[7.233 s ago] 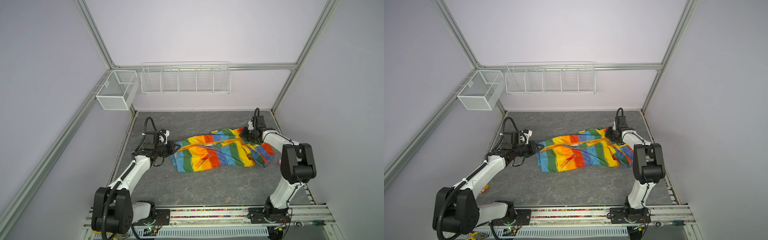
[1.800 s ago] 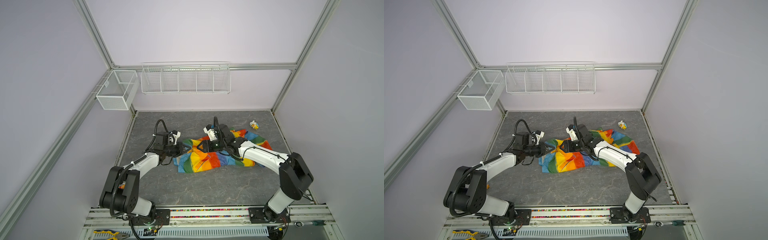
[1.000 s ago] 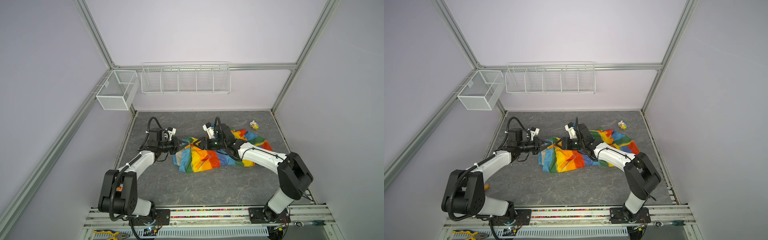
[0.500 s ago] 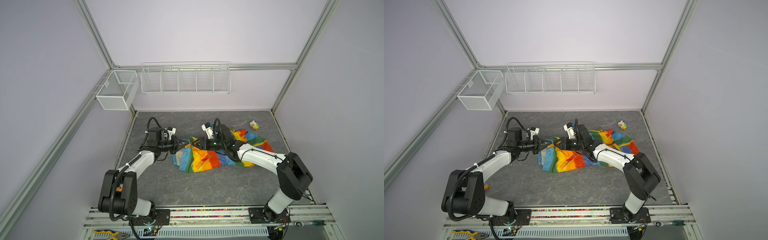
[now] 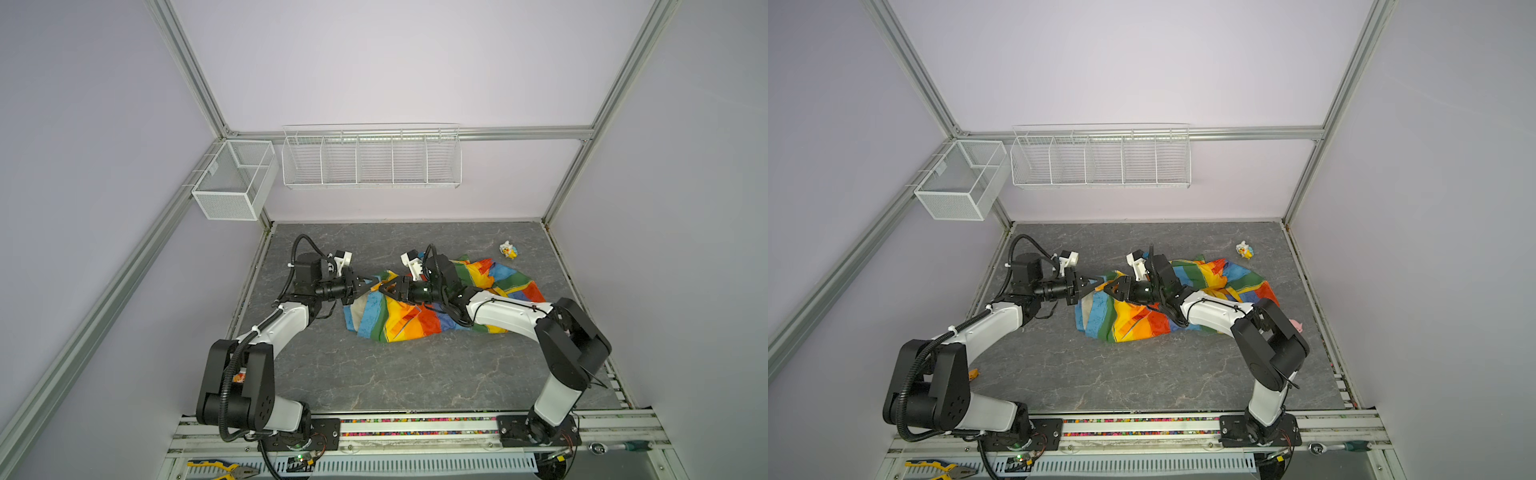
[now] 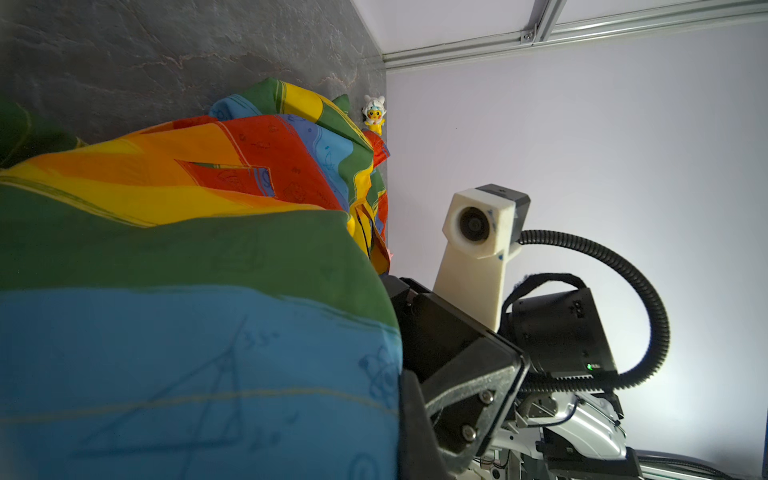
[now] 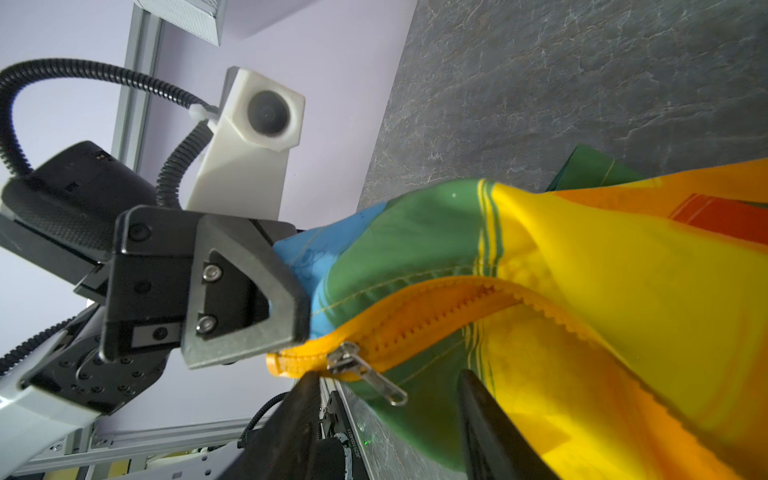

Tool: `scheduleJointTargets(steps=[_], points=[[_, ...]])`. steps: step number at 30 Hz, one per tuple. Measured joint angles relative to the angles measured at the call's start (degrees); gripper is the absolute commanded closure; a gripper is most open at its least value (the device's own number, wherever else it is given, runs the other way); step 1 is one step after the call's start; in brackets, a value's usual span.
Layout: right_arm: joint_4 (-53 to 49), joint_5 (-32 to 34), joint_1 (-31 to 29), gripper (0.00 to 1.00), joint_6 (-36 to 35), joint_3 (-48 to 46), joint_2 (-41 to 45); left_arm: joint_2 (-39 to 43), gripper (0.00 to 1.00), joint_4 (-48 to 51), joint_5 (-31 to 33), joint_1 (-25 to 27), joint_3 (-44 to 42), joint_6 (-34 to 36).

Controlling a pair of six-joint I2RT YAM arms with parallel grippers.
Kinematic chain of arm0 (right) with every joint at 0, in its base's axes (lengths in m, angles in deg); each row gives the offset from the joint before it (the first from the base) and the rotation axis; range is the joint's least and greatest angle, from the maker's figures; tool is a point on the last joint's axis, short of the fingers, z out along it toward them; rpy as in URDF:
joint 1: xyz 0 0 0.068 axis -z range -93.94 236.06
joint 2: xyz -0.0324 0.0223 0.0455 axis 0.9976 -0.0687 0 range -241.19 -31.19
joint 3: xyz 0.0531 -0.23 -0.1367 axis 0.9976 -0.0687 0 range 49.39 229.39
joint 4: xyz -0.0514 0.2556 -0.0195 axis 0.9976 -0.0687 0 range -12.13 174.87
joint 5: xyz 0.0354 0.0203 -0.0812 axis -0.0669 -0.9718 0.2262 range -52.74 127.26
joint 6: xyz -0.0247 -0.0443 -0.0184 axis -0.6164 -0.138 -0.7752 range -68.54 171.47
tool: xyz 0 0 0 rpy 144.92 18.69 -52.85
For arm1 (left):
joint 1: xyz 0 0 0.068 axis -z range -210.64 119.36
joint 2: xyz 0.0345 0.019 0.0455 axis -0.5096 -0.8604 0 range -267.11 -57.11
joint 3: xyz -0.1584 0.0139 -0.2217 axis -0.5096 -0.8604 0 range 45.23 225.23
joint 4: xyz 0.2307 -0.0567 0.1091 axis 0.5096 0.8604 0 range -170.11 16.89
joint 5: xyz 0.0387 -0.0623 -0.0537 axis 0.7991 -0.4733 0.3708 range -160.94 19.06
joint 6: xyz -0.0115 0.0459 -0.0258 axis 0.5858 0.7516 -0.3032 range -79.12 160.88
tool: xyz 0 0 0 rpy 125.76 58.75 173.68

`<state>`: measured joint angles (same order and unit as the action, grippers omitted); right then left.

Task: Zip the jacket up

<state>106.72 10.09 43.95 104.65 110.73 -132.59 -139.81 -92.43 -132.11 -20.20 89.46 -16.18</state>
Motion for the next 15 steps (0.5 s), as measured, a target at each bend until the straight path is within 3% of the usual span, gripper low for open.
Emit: scheduleJointTargets(steps=[5,15], points=[[3.8,-0.3,0.0,0.46,2.5,-0.2,-0.9,0.0,1.00,-2.4,-0.4,-0.3,-0.9,-1.7],[10.3,-2.3,0.1,0.58,6.3,-0.9,-2.6,0.0,1.00,-3.8,-0.3,-0.6,-1.5,-2.5]])
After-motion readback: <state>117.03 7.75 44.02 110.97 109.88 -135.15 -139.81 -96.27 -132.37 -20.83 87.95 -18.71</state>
